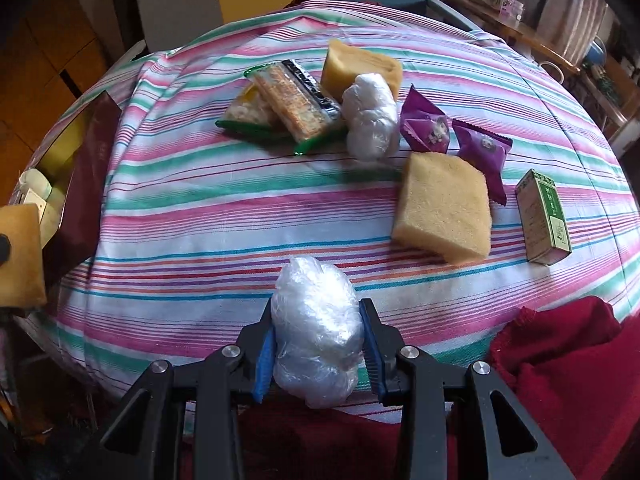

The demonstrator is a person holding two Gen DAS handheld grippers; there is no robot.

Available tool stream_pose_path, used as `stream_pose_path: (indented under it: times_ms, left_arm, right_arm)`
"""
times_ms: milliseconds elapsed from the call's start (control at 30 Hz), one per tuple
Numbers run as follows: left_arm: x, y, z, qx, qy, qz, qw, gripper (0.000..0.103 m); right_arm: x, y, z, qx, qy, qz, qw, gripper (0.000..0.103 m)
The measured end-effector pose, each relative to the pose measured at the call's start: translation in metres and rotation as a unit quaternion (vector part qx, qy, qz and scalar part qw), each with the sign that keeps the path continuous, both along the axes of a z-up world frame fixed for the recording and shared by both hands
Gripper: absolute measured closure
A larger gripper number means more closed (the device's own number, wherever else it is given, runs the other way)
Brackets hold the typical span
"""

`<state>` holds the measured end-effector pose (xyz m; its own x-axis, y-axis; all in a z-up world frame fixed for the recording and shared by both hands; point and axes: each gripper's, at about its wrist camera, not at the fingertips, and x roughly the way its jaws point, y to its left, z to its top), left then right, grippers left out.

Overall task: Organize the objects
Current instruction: 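Lower the yellow sponge into the gold tray and open the left tool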

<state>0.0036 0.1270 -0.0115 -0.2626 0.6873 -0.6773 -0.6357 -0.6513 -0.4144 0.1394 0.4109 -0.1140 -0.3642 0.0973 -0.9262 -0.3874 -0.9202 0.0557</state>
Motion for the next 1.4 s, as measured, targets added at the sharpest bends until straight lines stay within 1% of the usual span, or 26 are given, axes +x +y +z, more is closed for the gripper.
stream_pose_path:
  times_ms: [100,167,200,300,367,467,567,700,800,867,967,1033,1167,1300,1400]
  left_arm:
    - [-0.015,-0.04,0.007,-0.008,0.007,0.054,0.9985,0.066]
    - [-0.024,-0.065,0.009,-0.023,0.013,0.09,0.9956,0.066]
    - [-0.03,-0.082,0.008,-0.036,0.012,0.113,0.9929,0.066]
    - [-0.043,-0.119,-0.003,-0.065,0.001,0.161,0.9849,0.066]
    - [-0.051,-0.136,-0.014,-0.089,-0.014,0.176,0.9802,0.066]
    - [-0.06,-0.147,-0.03,-0.116,-0.03,0.197,0.9731,0.066]
    - [-0.063,-0.149,-0.038,-0.134,-0.031,0.209,0.9682,0.064]
    - [-0.063,-0.151,-0.047,-0.15,-0.026,0.218,0.9641,0.055]
    - [-0.061,-0.158,-0.046,-0.145,-0.036,0.228,0.962,0.052]
    - [-0.059,-0.164,-0.042,-0.131,-0.038,0.234,0.9628,0.052]
    - [-0.055,-0.171,-0.031,-0.119,-0.022,0.246,0.9618,0.052]
    - [-0.052,-0.176,-0.023,-0.104,-0.013,0.252,0.9621,0.052]
    - [-0.046,-0.187,-0.006,-0.076,0.015,0.28,0.9569,0.052]
    - [-0.044,-0.198,0.002,-0.06,0.026,0.304,0.9503,0.052]
    - [-0.044,-0.209,0.004,-0.055,0.029,0.32,0.9452,0.052]
  right_arm:
    - [0.0,-0.005,0.0,0.008,-0.001,0.009,1.0,0.065]
    - [0.0,-0.006,0.0,0.01,0.0,0.012,1.0,0.065]
    - [-0.001,-0.006,0.0,0.011,0.001,0.014,1.0,0.065]
    - [-0.001,-0.008,0.001,0.011,0.005,0.018,1.0,0.065]
    - [0.0,-0.009,0.002,0.011,0.007,0.02,1.0,0.065]
    - [-0.001,-0.011,0.002,0.01,0.009,0.023,1.0,0.065]
    - [-0.01,-0.016,-0.001,0.009,0.01,0.027,1.0,0.065]
    - [-0.013,-0.02,-0.005,0.009,0.007,0.031,0.999,0.065]
    - [-0.015,-0.021,-0.005,0.009,0.006,0.031,0.999,0.065]
    - [-0.017,-0.024,-0.002,0.009,0.009,0.033,0.999,0.065]
    - [-0.025,-0.032,0.004,0.011,0.018,0.044,0.999,0.065]
    - [-0.032,-0.041,0.011,0.013,0.027,0.057,0.998,0.065]
    - [-0.051,-0.065,0.029,0.006,0.05,0.089,0.995,0.065]
    - [-0.083,-0.108,0.053,-0.018,0.084,0.148,0.985,0.063]
    - [-0.113,-0.152,0.068,-0.042,0.104,0.203,0.973,0.063]
